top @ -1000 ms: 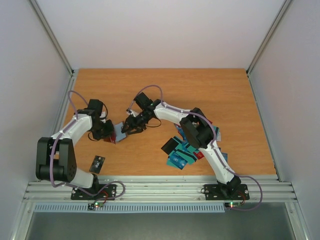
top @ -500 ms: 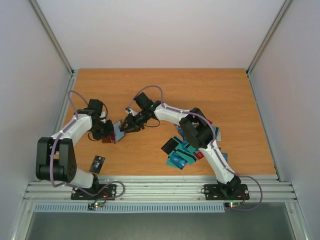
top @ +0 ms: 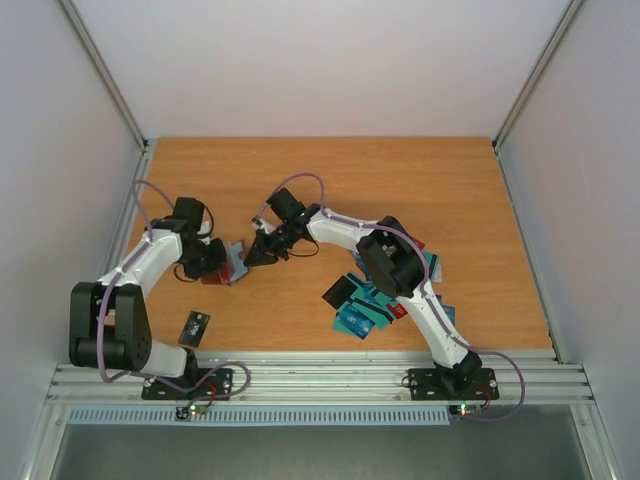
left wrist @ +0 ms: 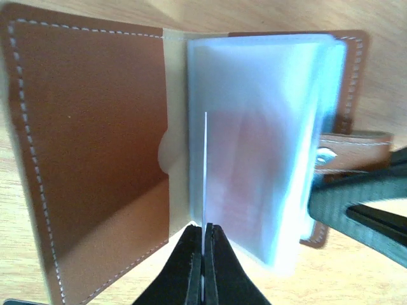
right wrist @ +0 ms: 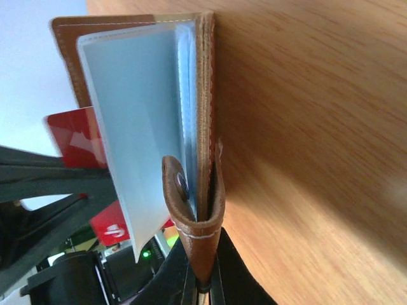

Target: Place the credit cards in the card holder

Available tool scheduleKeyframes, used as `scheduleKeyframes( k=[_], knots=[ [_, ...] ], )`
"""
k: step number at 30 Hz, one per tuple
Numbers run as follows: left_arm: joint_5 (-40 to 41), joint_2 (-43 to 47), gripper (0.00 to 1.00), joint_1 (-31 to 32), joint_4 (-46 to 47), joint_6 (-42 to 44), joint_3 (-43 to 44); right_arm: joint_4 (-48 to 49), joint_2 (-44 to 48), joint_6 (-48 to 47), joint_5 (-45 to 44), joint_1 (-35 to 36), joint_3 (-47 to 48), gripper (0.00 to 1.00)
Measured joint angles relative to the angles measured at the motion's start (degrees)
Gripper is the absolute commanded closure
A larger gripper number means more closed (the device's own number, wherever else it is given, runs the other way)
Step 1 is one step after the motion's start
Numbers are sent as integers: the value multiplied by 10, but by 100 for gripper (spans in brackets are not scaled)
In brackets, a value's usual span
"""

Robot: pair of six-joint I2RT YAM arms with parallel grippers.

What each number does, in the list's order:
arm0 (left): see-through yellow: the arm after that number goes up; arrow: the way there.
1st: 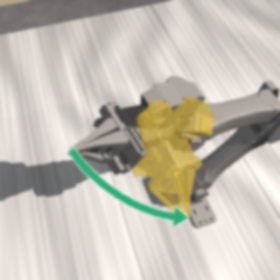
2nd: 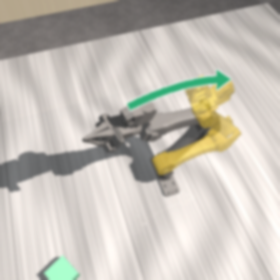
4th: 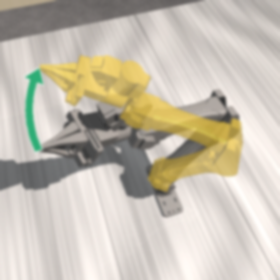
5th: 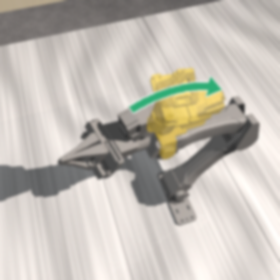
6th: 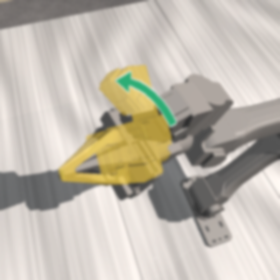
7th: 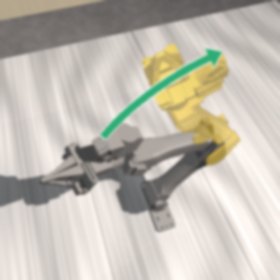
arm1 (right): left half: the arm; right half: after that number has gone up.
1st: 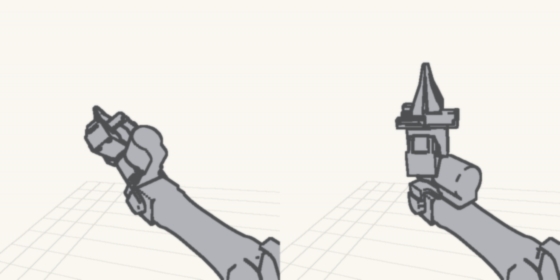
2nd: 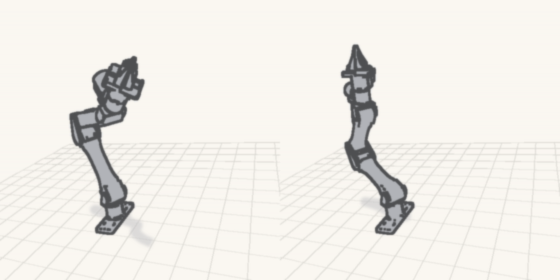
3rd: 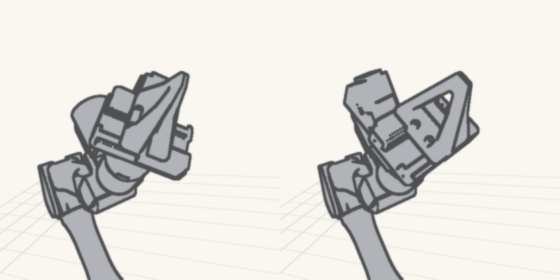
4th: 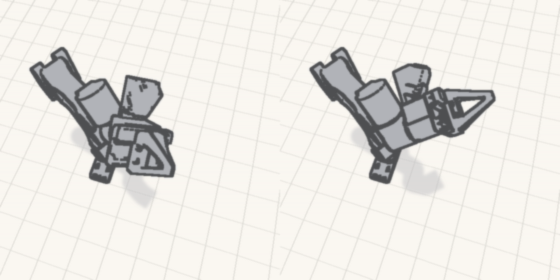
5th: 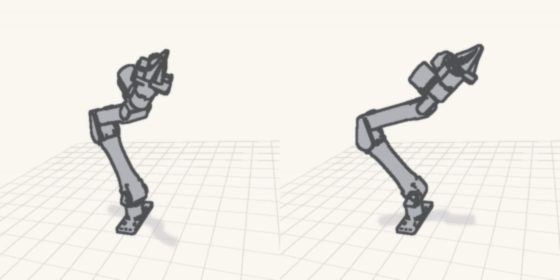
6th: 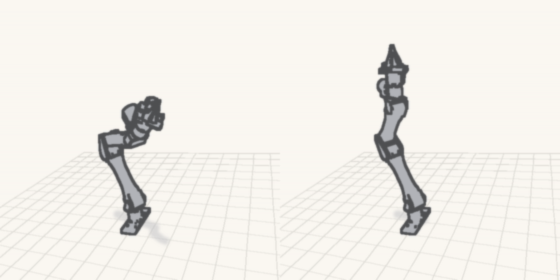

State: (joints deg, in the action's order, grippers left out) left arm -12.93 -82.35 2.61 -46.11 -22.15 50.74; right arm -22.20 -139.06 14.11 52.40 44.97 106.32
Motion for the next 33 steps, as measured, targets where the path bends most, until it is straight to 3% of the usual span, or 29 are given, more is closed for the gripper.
scheduleKeyframes(
  k=[9,15,23,33],
  knots=[
    [-24,107,100,0,-63,18,75,-30,29,-10,-49,0,-45,99],
    [-136,173,100,33,-69,41,113,-53,104,-17,-88,0,-113,99],
    [-252,129,100,81,16,18,51,-68,200,-24,-124,0,-221,99],
    [-272,38,100,91,87,9,9,-54,239,-24,-138,-2,-298,99]
  ],
)
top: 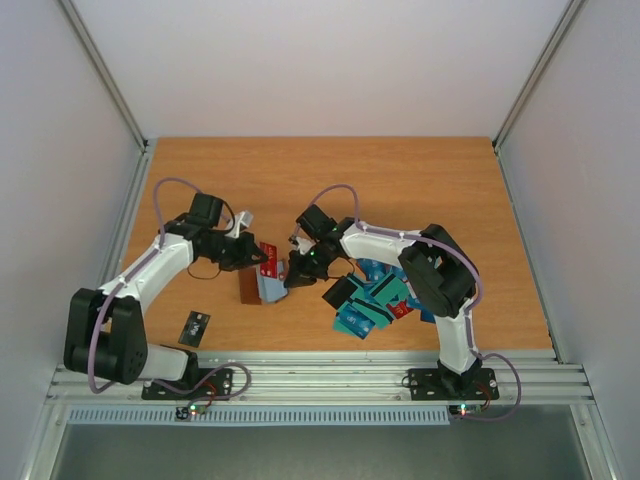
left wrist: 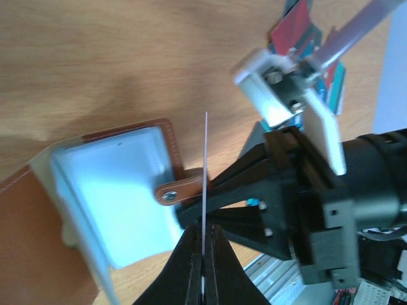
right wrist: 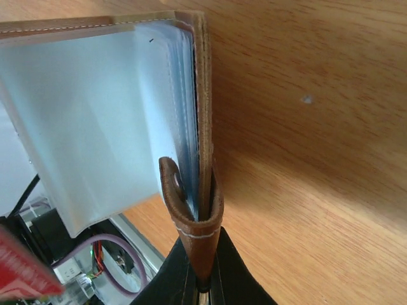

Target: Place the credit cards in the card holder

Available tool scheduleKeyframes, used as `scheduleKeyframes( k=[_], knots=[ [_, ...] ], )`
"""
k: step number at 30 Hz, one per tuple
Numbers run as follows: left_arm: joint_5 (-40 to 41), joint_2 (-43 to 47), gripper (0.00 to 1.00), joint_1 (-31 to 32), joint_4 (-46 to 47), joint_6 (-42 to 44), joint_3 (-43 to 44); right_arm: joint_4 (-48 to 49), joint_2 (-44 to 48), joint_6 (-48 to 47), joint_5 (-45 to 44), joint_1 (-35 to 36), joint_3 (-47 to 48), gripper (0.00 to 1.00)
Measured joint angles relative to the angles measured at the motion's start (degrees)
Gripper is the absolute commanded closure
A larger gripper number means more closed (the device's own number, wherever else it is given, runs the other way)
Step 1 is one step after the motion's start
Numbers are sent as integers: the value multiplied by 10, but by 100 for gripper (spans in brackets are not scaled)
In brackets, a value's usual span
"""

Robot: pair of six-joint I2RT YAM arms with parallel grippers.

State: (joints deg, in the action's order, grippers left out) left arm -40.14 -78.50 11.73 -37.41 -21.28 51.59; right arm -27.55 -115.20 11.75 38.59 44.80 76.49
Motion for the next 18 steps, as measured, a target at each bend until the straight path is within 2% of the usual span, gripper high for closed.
scheduleKeyframes(
  k=[7,18],
  knots=[
    [43,-6,100,0,-7,9,-36,6,1,0,0,-10,-14,99],
    [94,-22,100,0,-33,11,-37,11,1,0,-3,-26,-38,99]
  ],
)
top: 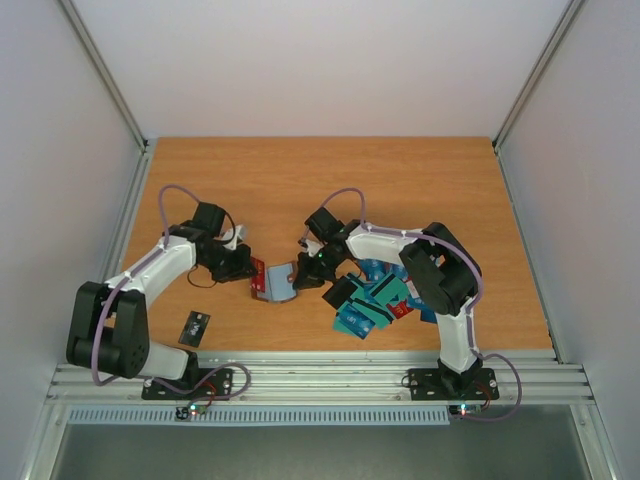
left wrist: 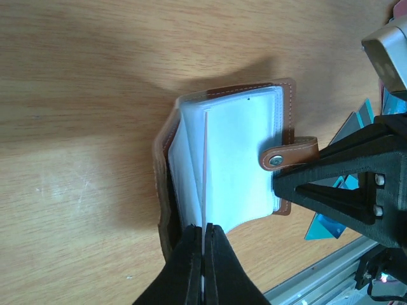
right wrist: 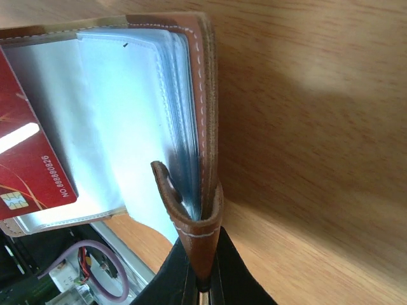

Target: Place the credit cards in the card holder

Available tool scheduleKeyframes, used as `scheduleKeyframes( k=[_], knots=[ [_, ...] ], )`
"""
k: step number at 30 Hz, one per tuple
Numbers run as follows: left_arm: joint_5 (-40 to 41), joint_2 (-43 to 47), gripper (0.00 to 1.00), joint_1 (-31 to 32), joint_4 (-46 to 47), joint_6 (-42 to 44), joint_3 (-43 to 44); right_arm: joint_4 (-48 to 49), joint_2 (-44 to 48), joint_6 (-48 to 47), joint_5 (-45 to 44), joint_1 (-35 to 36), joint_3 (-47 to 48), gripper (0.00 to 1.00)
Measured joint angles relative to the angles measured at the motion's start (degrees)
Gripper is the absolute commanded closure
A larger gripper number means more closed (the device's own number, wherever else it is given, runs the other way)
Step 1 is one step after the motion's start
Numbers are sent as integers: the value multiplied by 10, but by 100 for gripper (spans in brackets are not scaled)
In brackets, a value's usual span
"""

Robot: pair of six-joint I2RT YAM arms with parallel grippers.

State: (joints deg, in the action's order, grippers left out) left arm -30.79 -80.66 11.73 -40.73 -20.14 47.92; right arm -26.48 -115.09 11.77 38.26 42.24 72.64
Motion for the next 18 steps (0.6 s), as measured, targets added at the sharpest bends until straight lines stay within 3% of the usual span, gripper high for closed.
scheduleKeyframes(
  k=[18],
  knots=[
    [-47,-70,100,0,33,0,-4,24,-1,-3,7,-23,-26,99]
  ],
)
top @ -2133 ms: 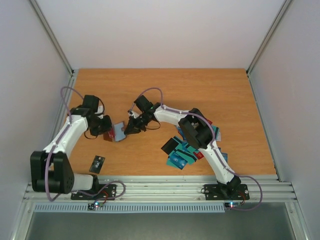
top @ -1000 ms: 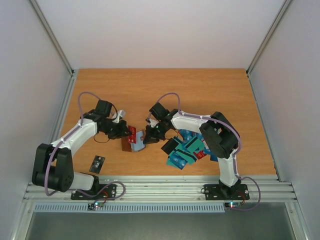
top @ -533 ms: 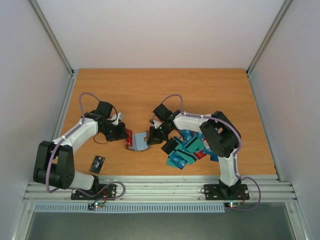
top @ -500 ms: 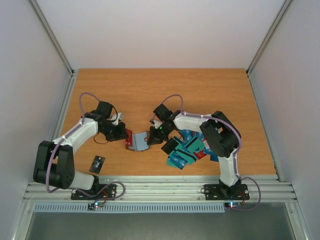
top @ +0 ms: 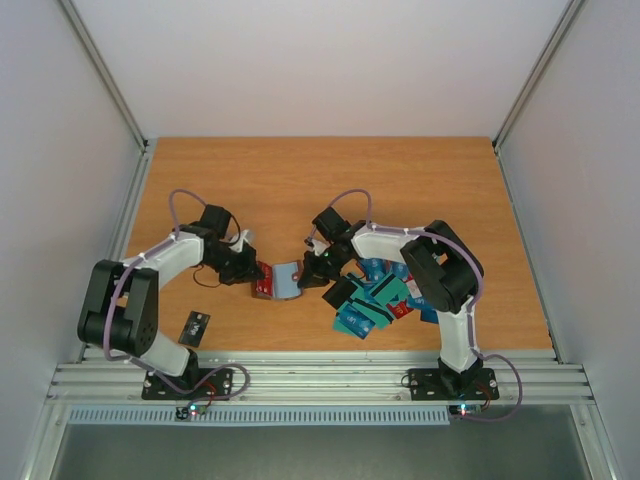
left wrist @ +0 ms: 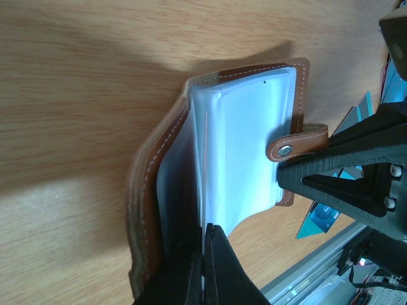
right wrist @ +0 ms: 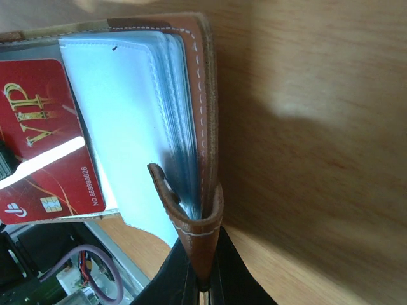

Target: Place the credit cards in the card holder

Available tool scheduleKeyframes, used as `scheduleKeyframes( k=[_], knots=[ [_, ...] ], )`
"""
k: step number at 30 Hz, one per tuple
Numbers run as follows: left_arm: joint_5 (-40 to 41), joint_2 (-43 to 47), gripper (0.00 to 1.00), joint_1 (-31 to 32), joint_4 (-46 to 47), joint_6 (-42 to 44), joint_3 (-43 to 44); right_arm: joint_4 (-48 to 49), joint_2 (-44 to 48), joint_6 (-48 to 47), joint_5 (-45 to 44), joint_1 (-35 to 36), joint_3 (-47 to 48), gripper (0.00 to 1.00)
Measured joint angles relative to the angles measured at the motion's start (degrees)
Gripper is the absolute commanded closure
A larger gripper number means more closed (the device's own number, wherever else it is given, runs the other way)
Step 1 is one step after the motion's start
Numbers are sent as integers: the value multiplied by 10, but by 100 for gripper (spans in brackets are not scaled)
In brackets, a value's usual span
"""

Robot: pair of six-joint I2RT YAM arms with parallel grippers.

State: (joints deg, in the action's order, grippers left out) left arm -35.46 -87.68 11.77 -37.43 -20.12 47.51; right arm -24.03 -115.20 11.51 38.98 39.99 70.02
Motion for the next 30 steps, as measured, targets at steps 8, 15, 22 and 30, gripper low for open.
scheduleKeyframes(
  k=[8,15,22,30],
  knots=[
    [-16,-6,100,0,13,-3,-4,16,-2,1,7,-8,-10,99],
    [-30,-7,100,0,22,-10,-12,22,-3,2,12,-10,-13,99],
    [-37,-23,100,0,29,-15,-13,23,-3,2,14,-10,-14,99],
    [-49,-41,100,0,42,-15,-12,35,-3,2,20,-11,-21,99]
  ],
)
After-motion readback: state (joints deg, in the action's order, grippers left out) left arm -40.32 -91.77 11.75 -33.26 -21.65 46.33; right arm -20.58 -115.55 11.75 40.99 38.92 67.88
